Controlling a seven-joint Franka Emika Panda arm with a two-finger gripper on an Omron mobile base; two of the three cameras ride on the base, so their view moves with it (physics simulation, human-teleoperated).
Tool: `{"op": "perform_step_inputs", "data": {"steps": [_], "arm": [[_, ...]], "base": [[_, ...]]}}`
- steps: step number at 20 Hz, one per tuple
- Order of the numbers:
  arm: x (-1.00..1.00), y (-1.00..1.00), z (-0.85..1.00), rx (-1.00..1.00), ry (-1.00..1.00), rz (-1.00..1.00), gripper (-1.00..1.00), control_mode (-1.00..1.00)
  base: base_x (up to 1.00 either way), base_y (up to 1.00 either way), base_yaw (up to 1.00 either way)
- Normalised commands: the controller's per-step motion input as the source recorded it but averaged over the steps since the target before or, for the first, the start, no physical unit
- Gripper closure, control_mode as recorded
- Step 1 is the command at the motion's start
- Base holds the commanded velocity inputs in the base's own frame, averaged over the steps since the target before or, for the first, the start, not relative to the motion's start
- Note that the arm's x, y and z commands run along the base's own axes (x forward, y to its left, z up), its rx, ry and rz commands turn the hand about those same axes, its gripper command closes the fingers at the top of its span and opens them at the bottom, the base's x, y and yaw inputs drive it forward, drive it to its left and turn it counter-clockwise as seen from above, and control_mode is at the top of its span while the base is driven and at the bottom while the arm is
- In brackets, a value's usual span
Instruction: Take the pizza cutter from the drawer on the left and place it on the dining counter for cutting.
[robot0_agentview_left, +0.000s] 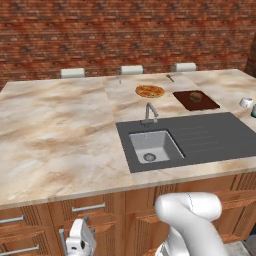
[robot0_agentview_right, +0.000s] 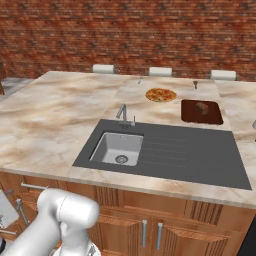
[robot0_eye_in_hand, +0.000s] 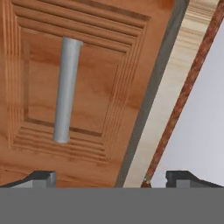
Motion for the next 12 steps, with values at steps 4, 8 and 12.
{"op": "perform_step_inputs", "data": {"steps": [4, 8, 12], "arm": [[0.28, 0.0, -0.21, 0.03, -0.04, 0.03, -1.0, -1.0], [0.17, 0.0, -0.15, 0.09, 0.0, 0.09, -1.0, -1.0], [0.11, 0.01, -0.03, 0.1, 0.01, 0.13, -1.0, -1.0]], "base": [[0.0, 0.0, 0.0], [0.0, 0.0, 0.0], [0.0, 0.0, 0.0]]}}
